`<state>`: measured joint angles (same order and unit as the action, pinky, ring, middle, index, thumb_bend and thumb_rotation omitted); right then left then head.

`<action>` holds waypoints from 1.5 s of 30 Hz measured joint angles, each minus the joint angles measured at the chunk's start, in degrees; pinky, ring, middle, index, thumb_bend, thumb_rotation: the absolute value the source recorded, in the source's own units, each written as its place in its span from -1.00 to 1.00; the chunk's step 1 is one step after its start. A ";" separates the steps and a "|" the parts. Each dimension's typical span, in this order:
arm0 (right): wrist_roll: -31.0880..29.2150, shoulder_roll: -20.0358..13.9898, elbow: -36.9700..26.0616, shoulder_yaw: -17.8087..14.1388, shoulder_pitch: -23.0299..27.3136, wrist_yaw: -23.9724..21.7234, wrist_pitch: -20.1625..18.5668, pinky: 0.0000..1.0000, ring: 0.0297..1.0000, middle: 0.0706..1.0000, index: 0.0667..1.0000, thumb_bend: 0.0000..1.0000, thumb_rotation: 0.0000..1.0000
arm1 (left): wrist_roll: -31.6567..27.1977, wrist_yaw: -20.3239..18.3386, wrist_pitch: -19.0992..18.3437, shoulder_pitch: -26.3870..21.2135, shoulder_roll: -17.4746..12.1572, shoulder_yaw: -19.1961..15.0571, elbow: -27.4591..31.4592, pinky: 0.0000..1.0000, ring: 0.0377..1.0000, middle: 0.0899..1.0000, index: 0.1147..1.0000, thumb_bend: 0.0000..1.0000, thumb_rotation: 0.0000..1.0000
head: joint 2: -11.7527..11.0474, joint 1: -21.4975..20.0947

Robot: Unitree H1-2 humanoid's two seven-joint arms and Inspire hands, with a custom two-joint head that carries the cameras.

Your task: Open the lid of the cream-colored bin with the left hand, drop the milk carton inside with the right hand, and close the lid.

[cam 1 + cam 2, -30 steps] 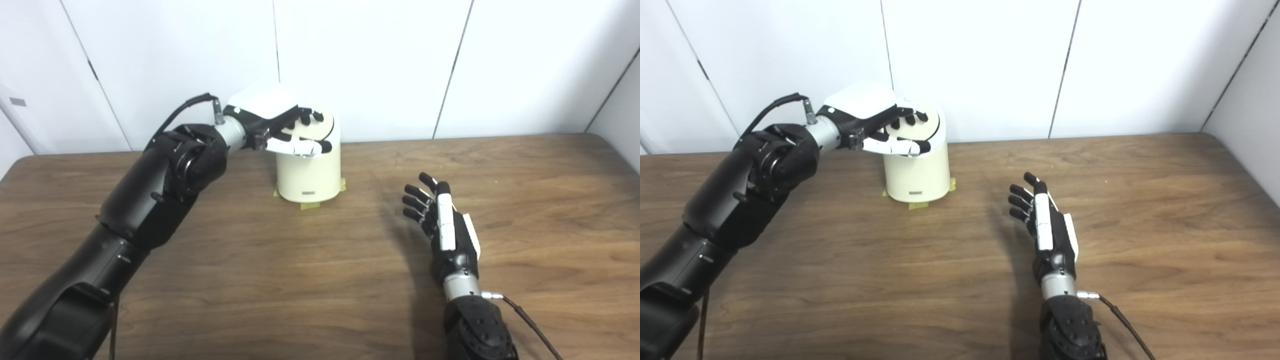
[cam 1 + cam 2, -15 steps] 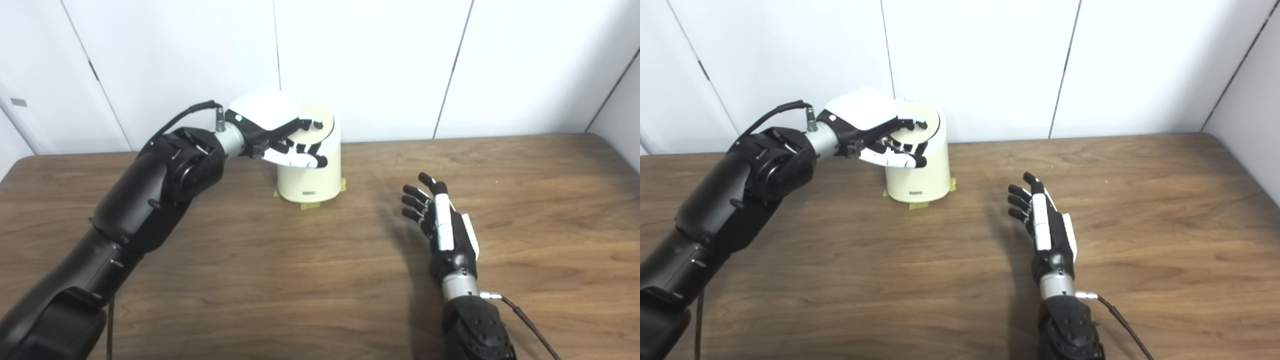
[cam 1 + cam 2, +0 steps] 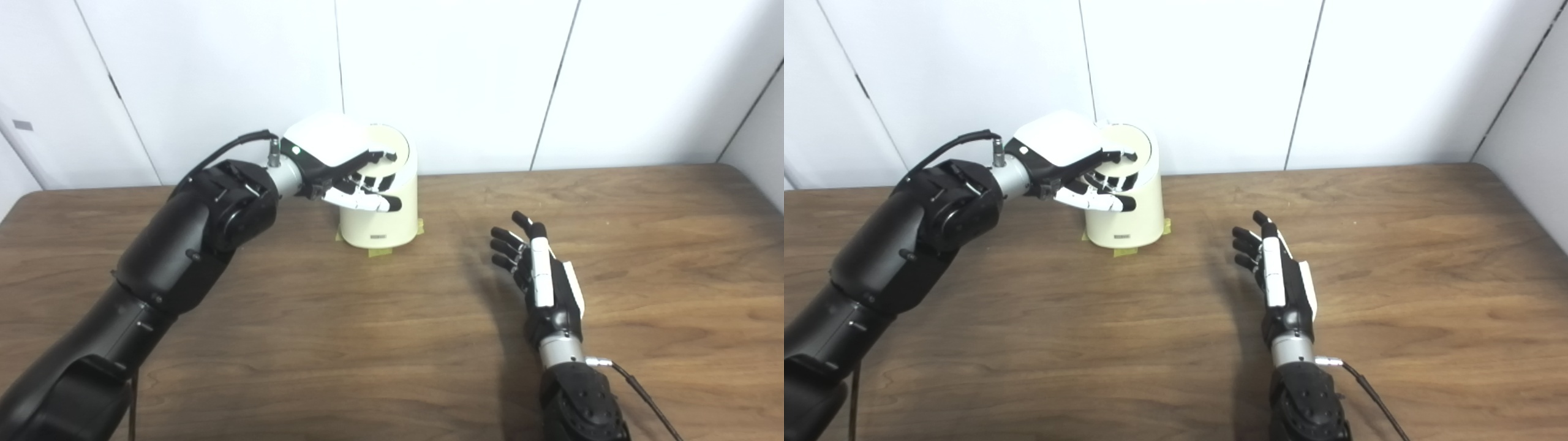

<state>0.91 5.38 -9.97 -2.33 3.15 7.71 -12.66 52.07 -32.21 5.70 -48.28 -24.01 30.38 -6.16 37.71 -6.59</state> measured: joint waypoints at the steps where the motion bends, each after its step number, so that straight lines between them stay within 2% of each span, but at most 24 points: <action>1: 0.00 0.05 -0.12 0.00 0.00 0.07 0.00 0.57 0.59 0.50 0.80 0.07 1.00 | -0.07 0.00 0.05 0.00 0.00 0.02 -0.07 0.86 0.59 0.55 0.72 0.17 1.00 | 0.09 0.00; 10: -0.01 0.12 -0.14 -0.09 0.08 0.68 0.00 0.63 0.58 0.48 0.80 0.10 1.00 | -0.22 0.05 0.59 0.05 -0.04 0.09 0.05 0.88 0.62 0.58 0.75 0.13 1.00 | 0.00 -0.26; 13: 0.01 0.11 -0.13 -0.08 0.23 0.88 0.00 0.66 0.59 0.48 0.79 0.10 1.00 | -0.82 -0.09 0.49 0.67 -0.10 -0.88 0.81 0.88 0.63 0.59 0.74 0.12 1.00 | 0.00 -0.35; 17: 0.03 0.07 -0.03 -0.07 0.39 1.07 0.00 0.68 0.60 0.49 0.79 0.10 1.00 | -2.29 -0.56 -0.49 2.87 -0.18 -3.15 3.60 0.91 0.71 0.66 0.75 0.16 1.00 | -0.26 -0.44; 20: 0.04 0.08 0.01 -0.06 0.42 1.11 0.00 0.70 0.61 0.49 0.79 0.10 1.00 | -3.17 -1.40 -1.40 5.37 -0.24 -5.92 7.18 0.91 0.77 0.72 0.73 0.10 1.00 | -0.44 -0.53; 26: -0.10 0.08 0.13 -0.04 0.49 1.18 0.01 0.69 0.62 0.51 0.79 0.10 1.00 | -4.02 2.28 -4.30 7.97 -0.13 -13.40 13.03 0.88 0.85 0.85 0.77 0.01 1.00 | -0.61 -0.79; 30: -0.50 -0.12 0.13 -0.02 0.56 0.87 0.07 0.64 0.61 0.51 0.78 0.09 0.98 | -6.60 7.51 -8.00 13.57 2.36 -20.46 18.79 0.71 0.83 0.83 0.74 -0.12 1.00 | -0.62 -0.79; 36: -0.69 -0.24 -0.11 0.03 0.50 0.45 0.07 0.57 0.60 0.51 0.77 0.06 0.97 | -13.05 12.82 -11.24 26.04 7.79 -26.33 22.04 0.77 0.90 0.88 0.77 -0.32 1.00 | -0.53 -0.88; 41: -1.60 -0.30 -2.03 0.01 0.34 -0.17 -0.23 0.56 0.61 0.52 0.76 0.06 1.00 | -16.77 18.03 -11.70 35.82 10.96 -29.21 22.47 0.72 0.89 0.88 0.78 -0.34 1.00 | -0.62 -0.62; 43: -1.89 -0.31 -2.28 -0.11 0.31 -0.25 -0.31 0.57 0.61 0.51 0.74 0.07 0.98 | -18.22 18.69 -11.76 38.76 11.32 -29.40 22.31 0.72 0.87 0.88 0.79 -0.35 1.00 | -0.62 -0.53; 45: -2.60 -0.31 -2.29 -0.24 0.27 -0.49 -0.36 0.58 0.61 0.52 0.74 0.09 0.96 | -20.43 19.02 -11.78 41.04 11.72 -29.81 21.94 0.80 0.90 0.90 0.81 -0.29 1.00 | -0.53 -0.44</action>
<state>-1.70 5.07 -12.27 -2.57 3.42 7.22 -13.02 31.64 -13.19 -6.08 -7.24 -12.29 0.57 15.78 37.18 -7.03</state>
